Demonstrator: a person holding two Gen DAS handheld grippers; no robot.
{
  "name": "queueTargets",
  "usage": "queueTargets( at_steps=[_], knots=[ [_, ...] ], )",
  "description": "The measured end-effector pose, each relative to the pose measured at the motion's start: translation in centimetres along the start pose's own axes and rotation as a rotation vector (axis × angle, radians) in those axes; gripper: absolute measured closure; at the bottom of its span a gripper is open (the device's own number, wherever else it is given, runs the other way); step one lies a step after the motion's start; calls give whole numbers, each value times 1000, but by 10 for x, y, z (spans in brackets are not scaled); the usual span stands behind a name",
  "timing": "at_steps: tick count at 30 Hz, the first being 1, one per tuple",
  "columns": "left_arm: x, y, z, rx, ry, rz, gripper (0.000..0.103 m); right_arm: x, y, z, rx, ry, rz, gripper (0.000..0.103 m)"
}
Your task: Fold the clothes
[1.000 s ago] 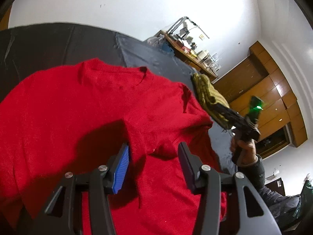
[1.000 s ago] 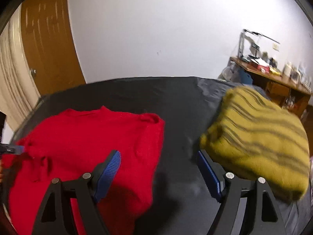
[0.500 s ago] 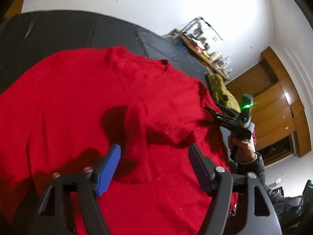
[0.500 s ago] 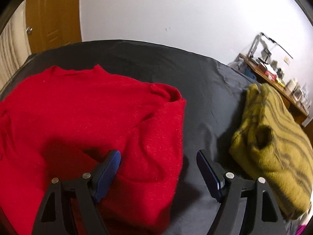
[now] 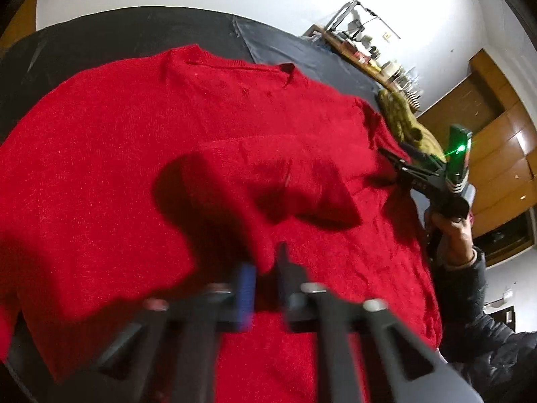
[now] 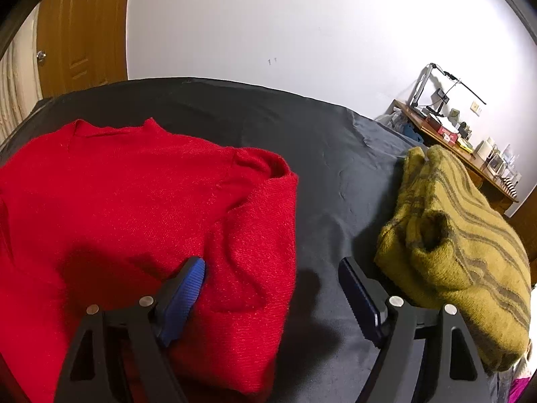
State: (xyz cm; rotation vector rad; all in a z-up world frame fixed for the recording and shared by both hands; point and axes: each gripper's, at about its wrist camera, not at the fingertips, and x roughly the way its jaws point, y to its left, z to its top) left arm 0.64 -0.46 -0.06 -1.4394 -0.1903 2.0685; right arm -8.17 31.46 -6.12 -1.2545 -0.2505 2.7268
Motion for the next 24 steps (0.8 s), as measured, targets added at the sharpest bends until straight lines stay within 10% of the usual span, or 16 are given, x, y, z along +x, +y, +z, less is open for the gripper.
queueTargets(
  at_steps=[10,24],
  knots=[
    [-108,-12,20,233,-252,184,95,-6,-12,-4,59,-20,-36,20],
    [-76,19,-9,247,-124,216,95,-37,-54,-8,225,-159,-165,20]
  ],
)
